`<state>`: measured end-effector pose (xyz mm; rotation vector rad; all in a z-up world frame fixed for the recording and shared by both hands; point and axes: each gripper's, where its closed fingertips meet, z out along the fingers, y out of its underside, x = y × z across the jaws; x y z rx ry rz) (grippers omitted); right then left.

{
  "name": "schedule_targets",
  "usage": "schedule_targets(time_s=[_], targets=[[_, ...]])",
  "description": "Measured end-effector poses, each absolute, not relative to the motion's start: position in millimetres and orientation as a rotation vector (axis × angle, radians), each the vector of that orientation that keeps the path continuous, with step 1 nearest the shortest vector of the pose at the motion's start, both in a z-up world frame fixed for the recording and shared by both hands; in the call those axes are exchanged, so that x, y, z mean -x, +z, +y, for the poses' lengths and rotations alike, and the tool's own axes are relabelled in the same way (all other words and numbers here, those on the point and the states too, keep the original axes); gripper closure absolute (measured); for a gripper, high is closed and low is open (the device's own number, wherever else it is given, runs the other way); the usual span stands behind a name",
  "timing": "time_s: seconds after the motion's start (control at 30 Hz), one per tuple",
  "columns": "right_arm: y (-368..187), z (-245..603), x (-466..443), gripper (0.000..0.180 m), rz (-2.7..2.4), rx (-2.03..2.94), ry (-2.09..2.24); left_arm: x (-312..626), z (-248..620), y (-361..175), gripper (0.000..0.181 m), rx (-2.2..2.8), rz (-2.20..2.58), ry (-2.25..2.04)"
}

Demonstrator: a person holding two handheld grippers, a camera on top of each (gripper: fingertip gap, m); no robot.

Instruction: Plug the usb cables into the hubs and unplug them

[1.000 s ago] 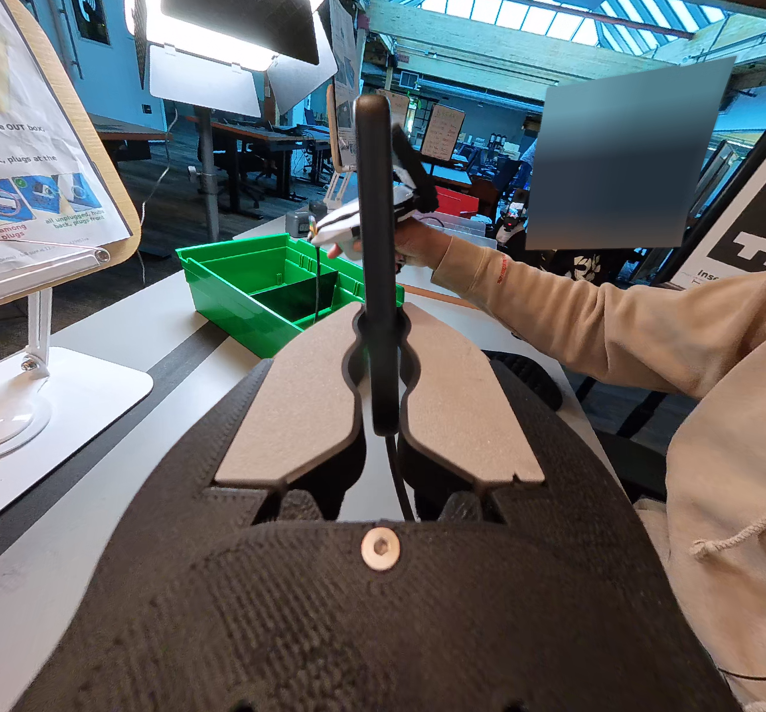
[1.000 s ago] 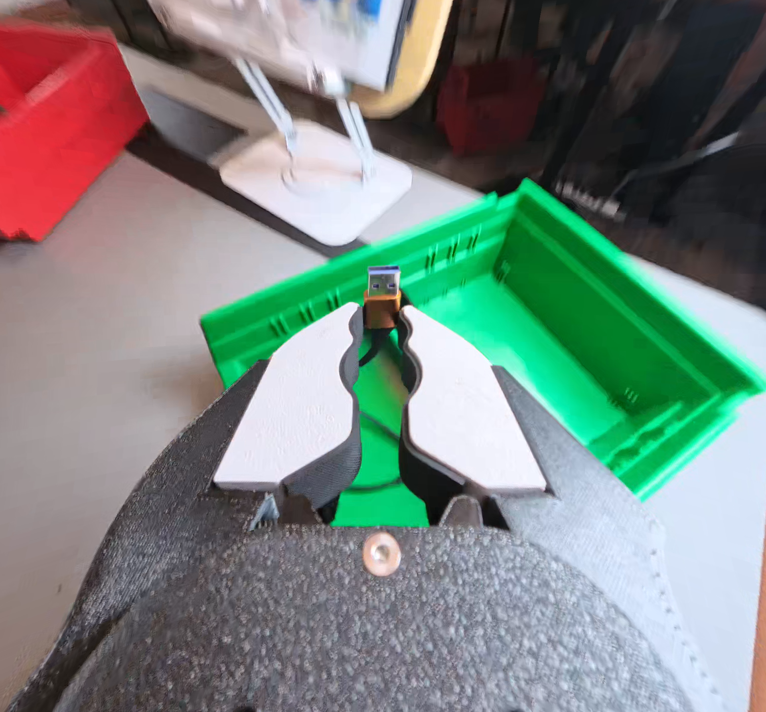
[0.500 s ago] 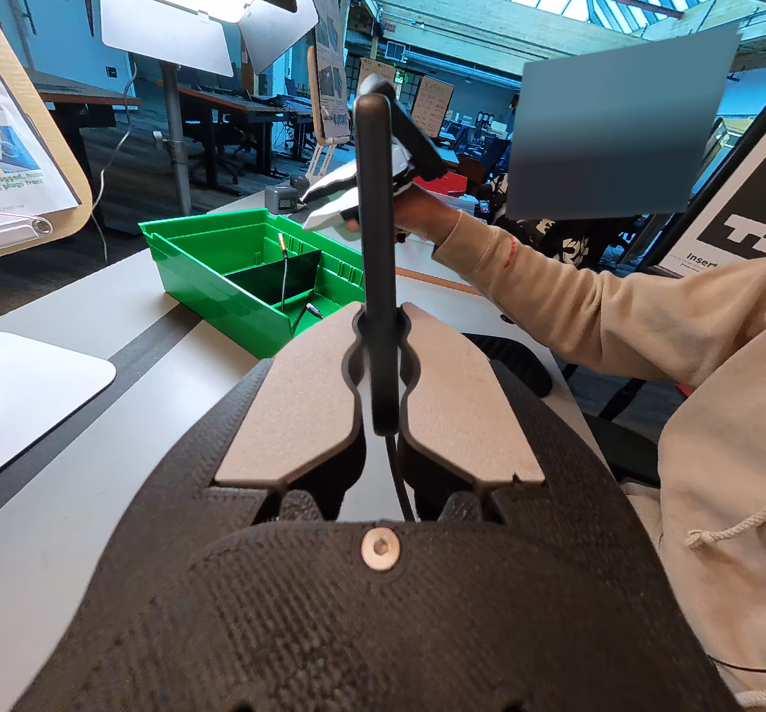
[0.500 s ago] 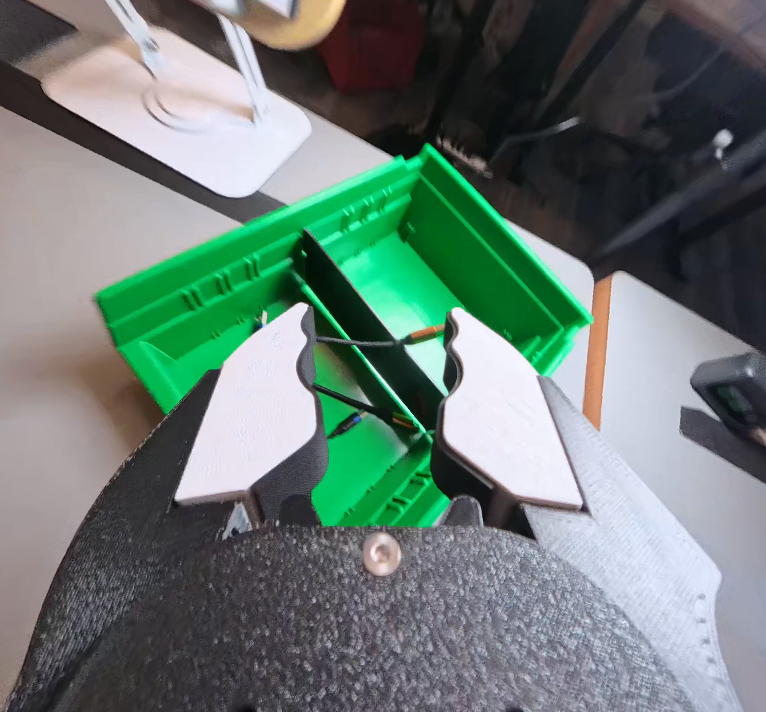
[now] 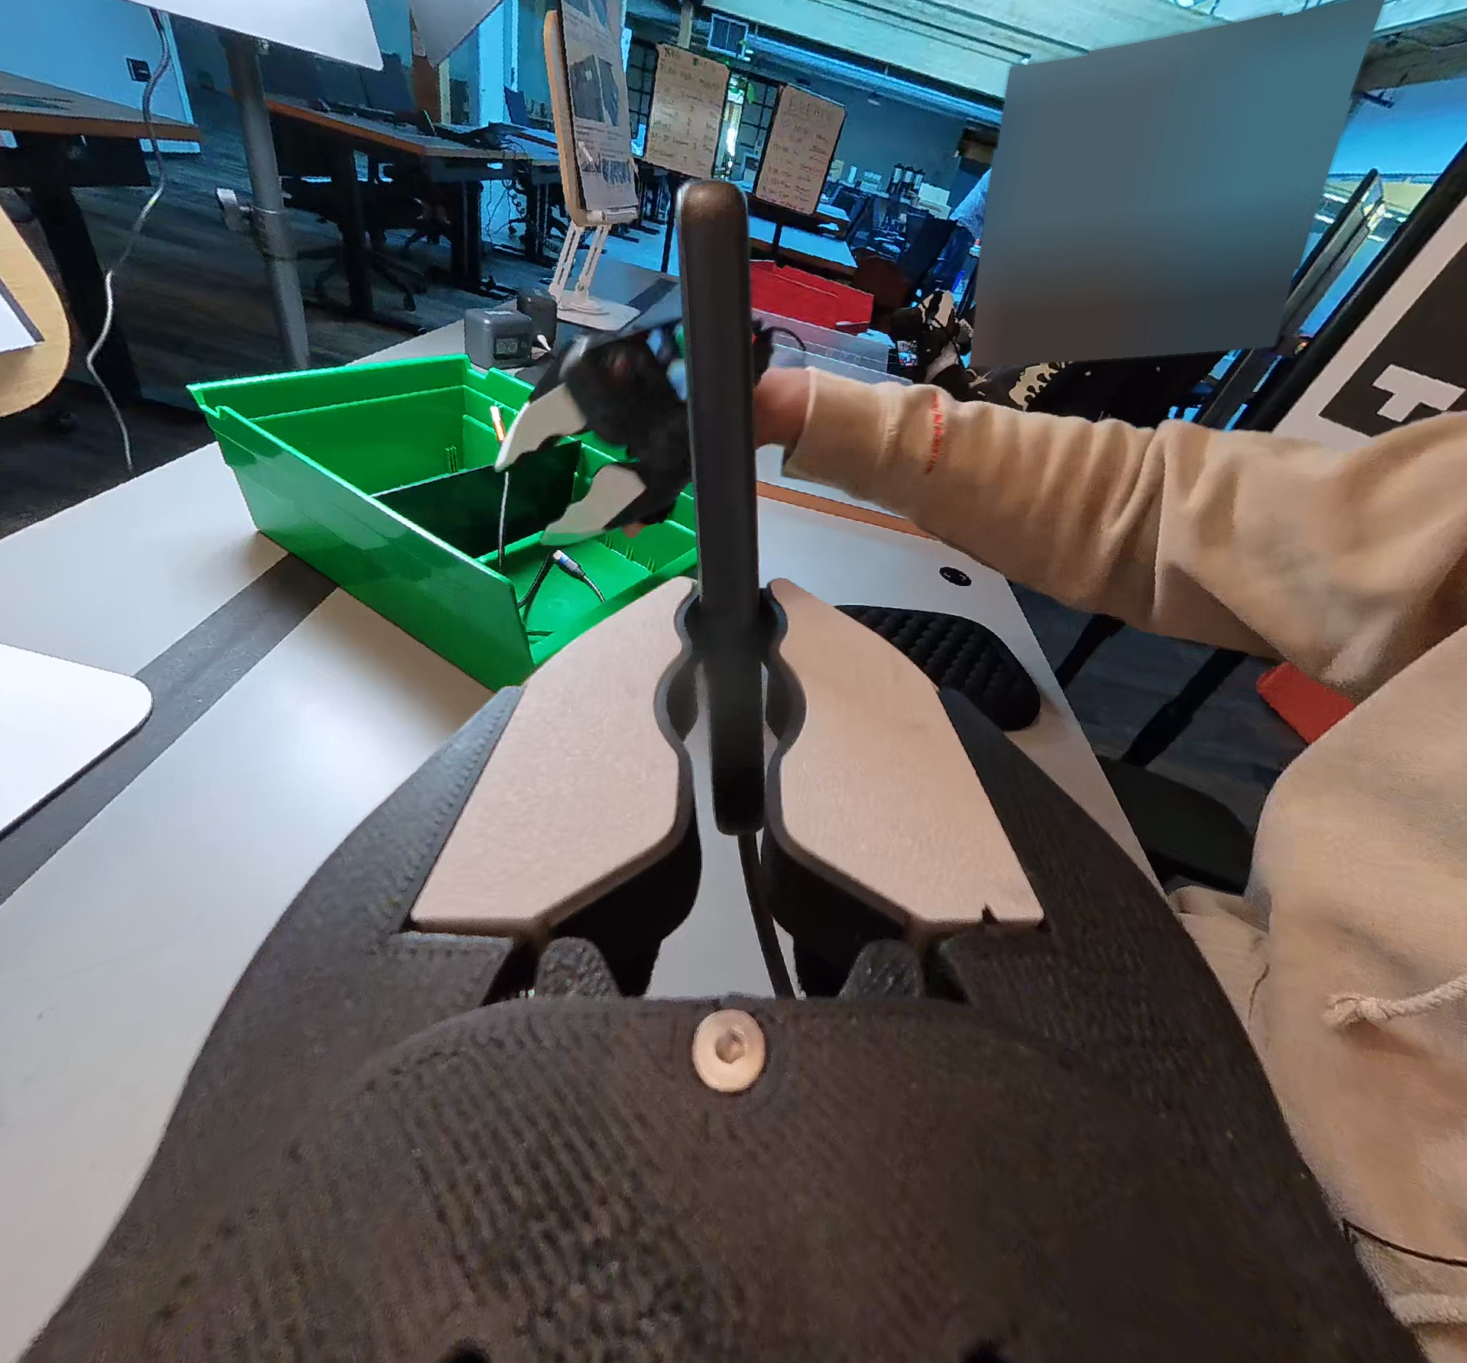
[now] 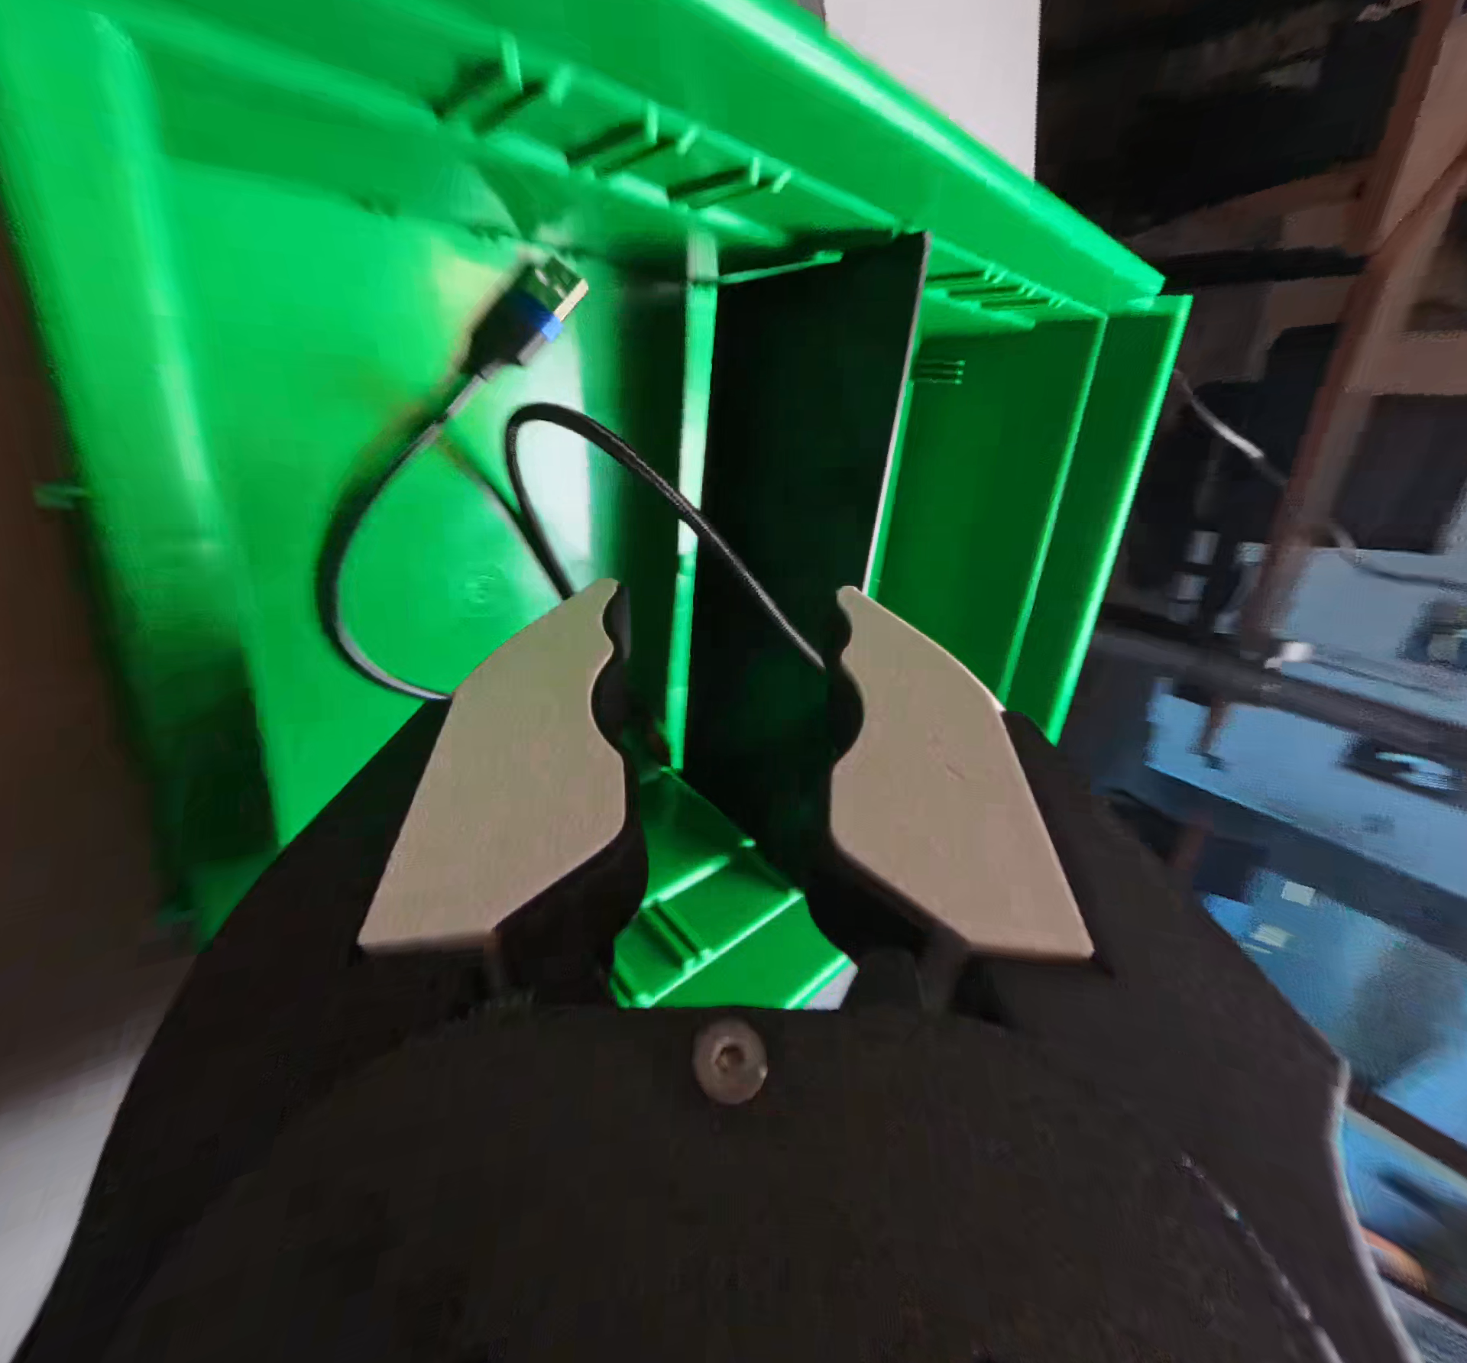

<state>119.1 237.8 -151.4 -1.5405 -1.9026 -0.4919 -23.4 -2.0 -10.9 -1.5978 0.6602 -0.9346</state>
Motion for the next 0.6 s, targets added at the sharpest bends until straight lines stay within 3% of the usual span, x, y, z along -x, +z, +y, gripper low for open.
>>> schedule_targets(time_s=[0.07,0.1,0.17,0.43,0.53,0.6], targets=[[-163,250,-117,0.148,-1.953,1.440,-0.604,23,-3,-10,0.168,1.596,0.670,-0.924],[-165,251,-115,0.165,-1.981,1.412,-0.613,22,-4,-9,0.168,1.596,0.673,-0.918],[-163,244,-114,0.175,-2.053,1.401,-0.602,23,-4,-9,0.168,1.595,0.675,-0.909],[-148,187,-109,0.176,-2.165,1.972,0.003,23,-2,-11,0.168,1.602,0.666,-0.940],[-163,221,-109,0.174,-2.052,2.023,-0.104,20,-4,-11,0.168,1.602,0.680,-0.930],[-169,235,-112,0.154,-1.980,2.060,-0.142,20,-5,-9,0.168,1.598,0.682,-0.928]])
